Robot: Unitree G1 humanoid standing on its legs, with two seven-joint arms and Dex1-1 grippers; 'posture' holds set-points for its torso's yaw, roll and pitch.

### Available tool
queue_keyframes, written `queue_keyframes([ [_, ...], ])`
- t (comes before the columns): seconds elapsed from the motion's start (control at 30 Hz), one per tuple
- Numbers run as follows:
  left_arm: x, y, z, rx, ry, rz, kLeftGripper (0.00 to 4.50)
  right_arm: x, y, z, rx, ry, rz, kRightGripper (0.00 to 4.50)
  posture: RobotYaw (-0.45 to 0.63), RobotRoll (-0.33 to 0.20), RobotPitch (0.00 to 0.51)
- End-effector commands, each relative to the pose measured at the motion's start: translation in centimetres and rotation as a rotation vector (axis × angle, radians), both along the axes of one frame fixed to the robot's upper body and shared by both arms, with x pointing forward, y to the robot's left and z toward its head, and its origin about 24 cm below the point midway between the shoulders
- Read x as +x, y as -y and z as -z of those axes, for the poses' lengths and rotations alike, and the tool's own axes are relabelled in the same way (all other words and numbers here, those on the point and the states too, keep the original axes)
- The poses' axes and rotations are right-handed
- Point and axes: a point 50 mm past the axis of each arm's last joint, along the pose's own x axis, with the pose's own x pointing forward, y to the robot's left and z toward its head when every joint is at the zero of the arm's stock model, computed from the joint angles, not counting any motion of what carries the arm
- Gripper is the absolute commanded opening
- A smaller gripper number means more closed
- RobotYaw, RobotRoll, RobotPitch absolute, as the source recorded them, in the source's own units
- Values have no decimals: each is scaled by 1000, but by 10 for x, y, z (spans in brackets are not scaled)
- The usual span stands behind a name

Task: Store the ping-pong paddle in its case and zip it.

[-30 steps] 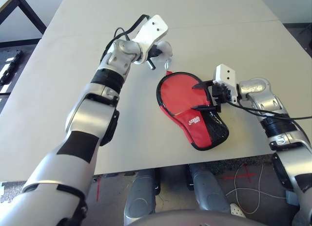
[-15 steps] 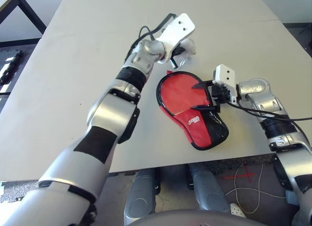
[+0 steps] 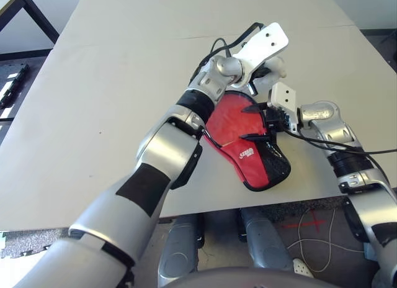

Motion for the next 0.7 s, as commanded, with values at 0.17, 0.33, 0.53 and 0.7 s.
queue_keyframes([
  [0.17, -13, 17, 0, -29, -16, 92, 151, -6, -2, 27, -75, -82, 2, 4500, -77, 0, 209],
  [0.33, -7, 10, -9, -51, 1, 50, 1840, -7, -2, 28, -72, -84, 6, 4500, -79, 0, 206],
  [0.53, 3, -6, -28, -85, 27, -9, 3804, -8, -2, 30, -72, -88, 7, 4500, -81, 0, 204],
  [0.7, 15, -33, -42, -88, 63, -89, 4475, -9, -1, 31, -75, -93, 5, 4500, -71, 0, 204],
])
